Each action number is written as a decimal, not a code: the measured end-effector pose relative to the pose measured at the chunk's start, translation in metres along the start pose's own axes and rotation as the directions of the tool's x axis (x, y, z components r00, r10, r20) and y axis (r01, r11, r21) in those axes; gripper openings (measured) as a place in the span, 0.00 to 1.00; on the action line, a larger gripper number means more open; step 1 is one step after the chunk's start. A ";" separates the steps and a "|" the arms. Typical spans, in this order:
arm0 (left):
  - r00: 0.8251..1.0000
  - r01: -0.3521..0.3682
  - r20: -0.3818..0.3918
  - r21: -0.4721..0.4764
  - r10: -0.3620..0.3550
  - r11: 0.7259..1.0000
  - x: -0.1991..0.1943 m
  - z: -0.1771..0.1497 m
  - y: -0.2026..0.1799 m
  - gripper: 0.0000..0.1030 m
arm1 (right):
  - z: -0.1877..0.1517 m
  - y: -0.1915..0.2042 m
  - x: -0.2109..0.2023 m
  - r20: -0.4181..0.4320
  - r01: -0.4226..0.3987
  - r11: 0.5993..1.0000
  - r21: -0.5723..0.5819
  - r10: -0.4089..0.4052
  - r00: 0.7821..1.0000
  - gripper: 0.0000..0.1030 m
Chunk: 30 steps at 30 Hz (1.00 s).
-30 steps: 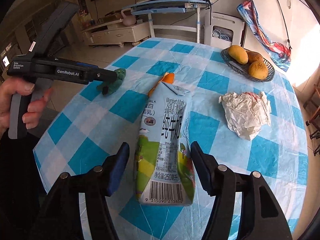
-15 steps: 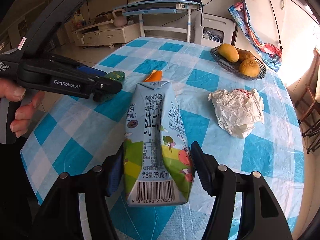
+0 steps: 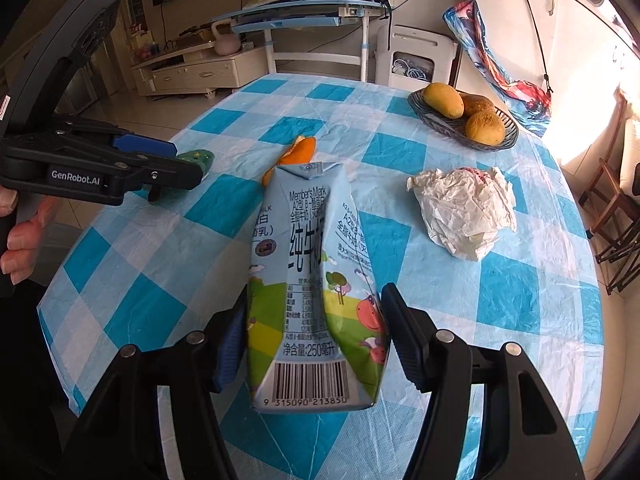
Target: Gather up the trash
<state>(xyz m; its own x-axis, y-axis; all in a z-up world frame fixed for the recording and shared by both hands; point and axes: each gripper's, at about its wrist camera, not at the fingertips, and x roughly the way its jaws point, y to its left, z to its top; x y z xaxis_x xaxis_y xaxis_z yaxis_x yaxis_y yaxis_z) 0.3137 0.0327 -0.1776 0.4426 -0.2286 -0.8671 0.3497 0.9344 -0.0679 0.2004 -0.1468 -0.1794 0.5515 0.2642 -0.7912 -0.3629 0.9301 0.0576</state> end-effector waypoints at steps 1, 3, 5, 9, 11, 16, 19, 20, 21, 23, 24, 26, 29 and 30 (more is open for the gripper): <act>1.000 -0.002 0.006 -0.007 0.002 1.000 -0.002 -0.001 0.001 0.62 | 0.000 0.001 0.000 0.000 0.002 1.000 0.000 -0.002 1.000 0.60; 1.000 -0.009 0.016 -0.017 0.010 1.000 -0.005 -0.002 0.003 0.66 | -0.002 0.003 -0.001 0.001 0.008 1.000 -0.003 -0.008 1.000 0.60; 1.000 -0.016 0.025 -0.030 0.017 0.999 -0.007 -0.003 0.006 0.68 | -0.003 0.004 -0.001 -0.003 0.011 1.000 -0.004 -0.011 1.000 0.60; 0.999 -0.008 0.042 -0.065 0.011 0.998 -0.013 -0.005 0.013 0.69 | -0.005 0.006 -0.001 -0.006 0.018 1.000 -0.003 -0.018 1.000 0.60; 0.999 -0.007 0.050 -0.081 0.011 0.997 -0.015 -0.006 0.016 0.69 | -0.006 0.007 -0.002 -0.003 0.022 1.000 -0.002 -0.022 1.000 0.60; 0.998 -0.017 0.058 -0.107 0.024 0.994 -0.016 -0.008 0.019 0.72 | -0.006 0.008 -0.005 0.006 0.028 1.000 0.005 -0.028 1.000 0.63; 0.998 -0.024 0.063 -0.117 0.032 0.993 -0.016 -0.009 0.022 0.73 | -0.007 0.009 -0.006 0.011 0.031 0.999 0.005 -0.031 0.999 0.63; 0.997 -0.026 0.064 -0.122 0.034 0.992 -0.016 -0.009 0.023 0.74 | -0.007 0.009 -0.006 0.012 0.032 0.999 0.005 -0.032 0.999 0.63; 0.997 -0.028 0.064 -0.128 0.037 0.991 -0.017 -0.008 0.024 0.74 | -0.007 0.009 -0.006 0.012 0.033 0.999 0.004 -0.033 0.999 0.64; 0.997 -0.034 0.068 -0.142 0.044 0.989 -0.017 -0.008 0.027 0.76 | -0.006 0.009 -0.006 0.015 0.035 0.999 0.004 -0.035 0.999 0.64; 0.997 -0.035 0.069 -0.151 0.046 0.988 -0.017 -0.008 0.029 0.77 | -0.006 0.008 -0.006 0.015 0.034 0.999 0.007 -0.034 0.999 0.64; 0.996 -0.038 0.072 -0.163 0.051 0.986 -0.017 -0.008 0.032 0.77 | -0.006 0.007 -0.006 0.015 0.032 0.999 0.011 -0.032 0.999 0.64; 0.996 -0.043 0.071 -0.176 0.057 0.983 -0.017 -0.008 0.036 0.78 | -0.006 0.006 -0.005 0.012 0.029 1.000 0.013 -0.029 1.000 0.64; 0.996 -0.045 0.071 -0.180 0.059 0.983 -0.016 -0.008 0.037 0.78 | -0.006 0.006 -0.005 0.011 0.028 1.000 0.013 -0.029 1.000 0.64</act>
<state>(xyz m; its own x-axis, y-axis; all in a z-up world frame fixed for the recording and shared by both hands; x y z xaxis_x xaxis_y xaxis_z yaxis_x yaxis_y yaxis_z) 0.3128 0.0727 -0.1698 0.5200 -0.1924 -0.8322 0.1755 0.9776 -0.1164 0.1911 -0.1439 -0.1789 0.5702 0.2405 -0.7855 -0.3370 0.9405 0.0433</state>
